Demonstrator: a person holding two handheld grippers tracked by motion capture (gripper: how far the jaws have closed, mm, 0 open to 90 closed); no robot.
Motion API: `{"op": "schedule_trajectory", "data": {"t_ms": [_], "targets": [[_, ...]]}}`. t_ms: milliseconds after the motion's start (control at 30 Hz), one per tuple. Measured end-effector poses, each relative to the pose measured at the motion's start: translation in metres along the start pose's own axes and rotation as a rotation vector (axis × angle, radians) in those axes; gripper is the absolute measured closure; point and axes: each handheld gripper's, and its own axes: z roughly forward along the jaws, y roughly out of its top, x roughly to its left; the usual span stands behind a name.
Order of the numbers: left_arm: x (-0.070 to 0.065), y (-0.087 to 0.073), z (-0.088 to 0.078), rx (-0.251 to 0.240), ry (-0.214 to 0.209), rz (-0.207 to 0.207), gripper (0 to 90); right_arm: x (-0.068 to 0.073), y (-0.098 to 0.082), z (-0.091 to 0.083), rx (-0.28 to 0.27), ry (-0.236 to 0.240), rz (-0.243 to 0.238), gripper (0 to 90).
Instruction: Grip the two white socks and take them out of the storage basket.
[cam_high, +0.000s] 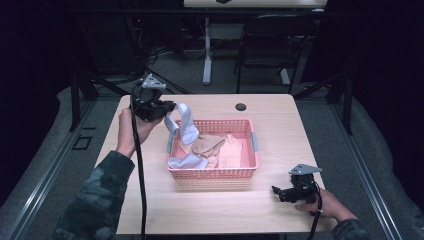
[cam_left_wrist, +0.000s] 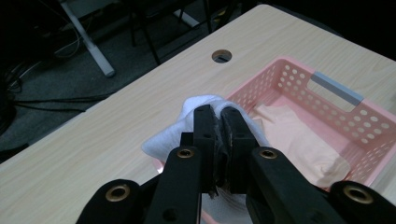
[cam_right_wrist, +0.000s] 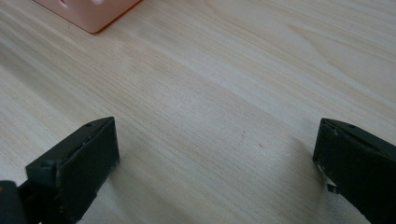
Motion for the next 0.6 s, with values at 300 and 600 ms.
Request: {"op": "schedule_trajectory", "data": {"t_ms": [300,600], "targets": [[0.020,-0.006,-0.038,0.014,0.037,-0.018,85.6,0.000,0.000,0.000,0.000,-0.001,0.000,0.0],[0.043,-0.029,-0.070,0.028,0.091,-0.056,85.5,0.000,0.000,0.000,-0.001,0.003,0.004,0.0]]}}
